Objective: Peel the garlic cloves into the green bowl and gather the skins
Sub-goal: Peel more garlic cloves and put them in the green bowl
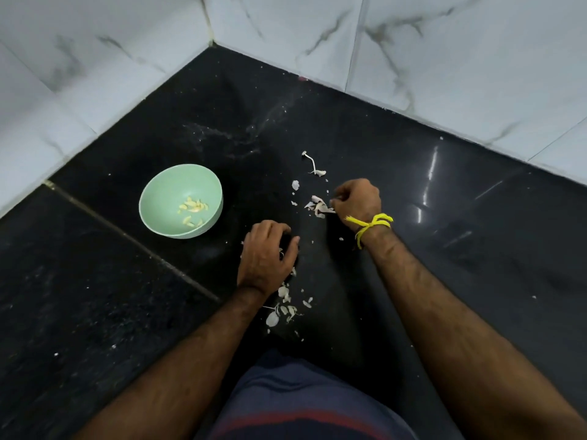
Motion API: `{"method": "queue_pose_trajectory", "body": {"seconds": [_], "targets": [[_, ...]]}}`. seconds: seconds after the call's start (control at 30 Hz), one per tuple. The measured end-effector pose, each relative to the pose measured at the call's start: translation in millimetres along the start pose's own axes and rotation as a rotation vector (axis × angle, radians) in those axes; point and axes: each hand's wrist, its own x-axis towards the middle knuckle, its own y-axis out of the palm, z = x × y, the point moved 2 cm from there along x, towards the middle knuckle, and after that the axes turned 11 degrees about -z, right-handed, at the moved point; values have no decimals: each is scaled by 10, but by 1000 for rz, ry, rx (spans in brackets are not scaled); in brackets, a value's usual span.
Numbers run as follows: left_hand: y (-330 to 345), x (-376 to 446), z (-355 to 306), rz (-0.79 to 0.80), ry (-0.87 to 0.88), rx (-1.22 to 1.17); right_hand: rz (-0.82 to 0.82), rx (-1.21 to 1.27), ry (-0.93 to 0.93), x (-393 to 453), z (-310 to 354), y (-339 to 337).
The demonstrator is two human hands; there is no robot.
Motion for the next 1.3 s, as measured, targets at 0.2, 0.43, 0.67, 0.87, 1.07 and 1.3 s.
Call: {"method": "queue_pose_trajectory", "body": {"seconds": [0.2, 0.43, 0.67, 0.87, 1.07, 1.3], "targets": [[-6, 10, 7, 3, -44, -30, -57, -137, -161, 272, 132, 231], [-7, 12, 6, 1, -64, -39, 16, -408, -235, 680, 354, 505], [-24, 19, 4, -8, -67, -63, -60, -138, -144, 524, 286, 381], [-52, 29, -6, -27, -72, -85, -3, 393, 80, -229, 18, 103], [-101, -31, 2, -48, 2, -113, 84, 443, 190, -804, -204, -46], [-233, -251, -52, -78, -46, -85, 195, 564, 281, -1027, -116, -107]]}}
